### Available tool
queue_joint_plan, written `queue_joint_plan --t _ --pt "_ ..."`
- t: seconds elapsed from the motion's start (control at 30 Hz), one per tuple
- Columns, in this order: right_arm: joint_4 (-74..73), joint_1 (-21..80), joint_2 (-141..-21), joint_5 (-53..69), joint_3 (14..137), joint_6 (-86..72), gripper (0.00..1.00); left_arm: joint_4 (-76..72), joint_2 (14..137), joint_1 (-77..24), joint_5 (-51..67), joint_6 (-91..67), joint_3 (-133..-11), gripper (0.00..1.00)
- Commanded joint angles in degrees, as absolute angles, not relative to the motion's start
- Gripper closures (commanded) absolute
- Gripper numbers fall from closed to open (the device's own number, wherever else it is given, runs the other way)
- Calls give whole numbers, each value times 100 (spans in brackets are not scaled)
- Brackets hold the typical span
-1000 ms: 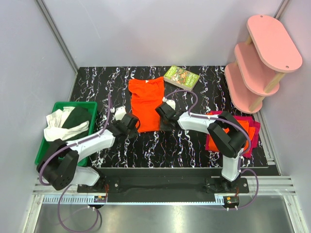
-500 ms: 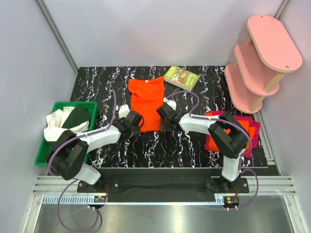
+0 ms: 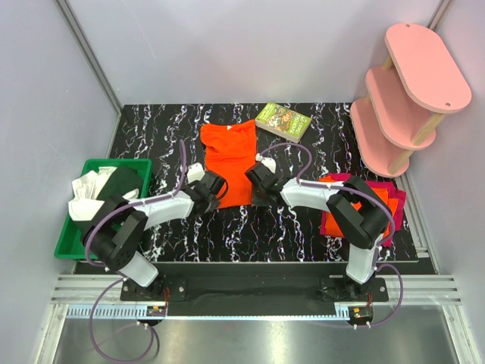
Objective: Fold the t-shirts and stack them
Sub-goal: Grab one side of the 2/3 rectangular tshirt with both arms
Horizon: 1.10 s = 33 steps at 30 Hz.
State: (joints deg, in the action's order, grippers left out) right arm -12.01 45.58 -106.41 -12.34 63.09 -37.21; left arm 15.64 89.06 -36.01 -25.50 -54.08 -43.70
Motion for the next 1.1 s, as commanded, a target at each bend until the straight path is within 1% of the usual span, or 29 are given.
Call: queue_joint_plan --t 0.0,0.03,0.07,0.17,0.4,0.67,1.07 --pt "-1652 4544 -10442 -1274 6153 -3604 92 1749 8719 -3577 -2549 -5607 -4360 81" --pt "-1661 4544 -10415 -1274 6144 -3604 94 1749 8675 -3603 -2531 -5607 -4290 89" --pt "-1679 4544 -10380 -1292 6126 -3604 99 1749 8649 -3612 -2523 -5607 -4263 94" --pt "-1705 4535 -10292 -1274 6021 -3647 100 1758 8561 -3665 -2496 -5599 -4140 100" --pt "-1723 4561 -10029 -1081 5696 -3867 100 1758 8289 -3858 -2391 -5572 -3903 100" --pt "-1749 4878 -9475 -958 5046 -4113 100 2047 7718 -4455 -2294 -5984 -3419 100" --pt "-1881 5686 -8921 -791 4290 -4719 100 2856 7102 -5967 -2391 -7100 -3015 100"
